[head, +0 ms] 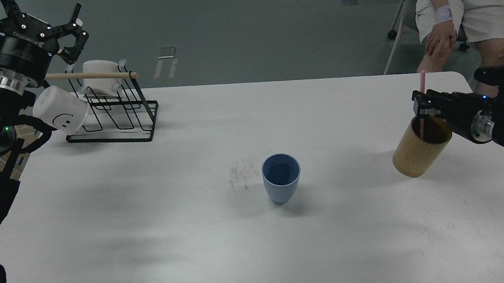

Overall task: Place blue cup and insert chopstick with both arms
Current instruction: 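Reach the right gripper to the pink stick in the tan cup and grasp, then pull the pink stick up out of the tan cup with the right gripper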

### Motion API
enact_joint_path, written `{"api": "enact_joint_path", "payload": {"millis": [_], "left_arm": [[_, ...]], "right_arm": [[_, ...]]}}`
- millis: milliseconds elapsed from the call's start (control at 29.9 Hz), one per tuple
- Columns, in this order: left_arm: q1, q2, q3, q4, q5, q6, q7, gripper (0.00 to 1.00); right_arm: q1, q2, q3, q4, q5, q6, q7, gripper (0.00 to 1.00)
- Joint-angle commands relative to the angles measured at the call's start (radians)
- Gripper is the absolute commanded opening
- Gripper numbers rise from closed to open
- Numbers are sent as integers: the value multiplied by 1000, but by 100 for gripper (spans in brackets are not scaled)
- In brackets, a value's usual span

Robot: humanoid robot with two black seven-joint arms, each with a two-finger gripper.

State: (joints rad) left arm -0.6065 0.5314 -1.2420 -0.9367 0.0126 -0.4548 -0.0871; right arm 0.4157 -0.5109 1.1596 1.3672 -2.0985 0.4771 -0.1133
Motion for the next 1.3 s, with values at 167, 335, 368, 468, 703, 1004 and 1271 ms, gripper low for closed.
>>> {"api": "enact_joint_path", "payload": {"millis": [167, 335, 368, 468, 703, 1004, 1271], "left_arm": [[-7, 2, -1, 2, 0, 1, 1, 98], [-10, 2, -1, 1, 0, 2, 1, 98], [-10, 2, 1, 1, 0, 2, 3, 98], [-10, 2, 1, 2, 0, 2, 3, 98], [-15, 2, -2, 1, 0, 5, 1, 98], [-16, 7, -1, 1, 0, 5, 3, 98], [-18, 9, -2, 1, 0, 5, 3, 98]], "right_arm": [[0, 9, 0, -14, 2, 1, 1, 29], [0, 8, 0, -13, 2, 0, 0, 19], [-3, 8, 0, -10, 2, 0, 0, 14], [-6, 6, 0, -8, 3, 0, 0, 12], [-9, 6, 0, -7, 5, -2, 1, 12], [-11, -3, 5, 21, 11, -2, 3, 12], [-15, -28, 66, 78, 17, -6, 7, 4]]}}
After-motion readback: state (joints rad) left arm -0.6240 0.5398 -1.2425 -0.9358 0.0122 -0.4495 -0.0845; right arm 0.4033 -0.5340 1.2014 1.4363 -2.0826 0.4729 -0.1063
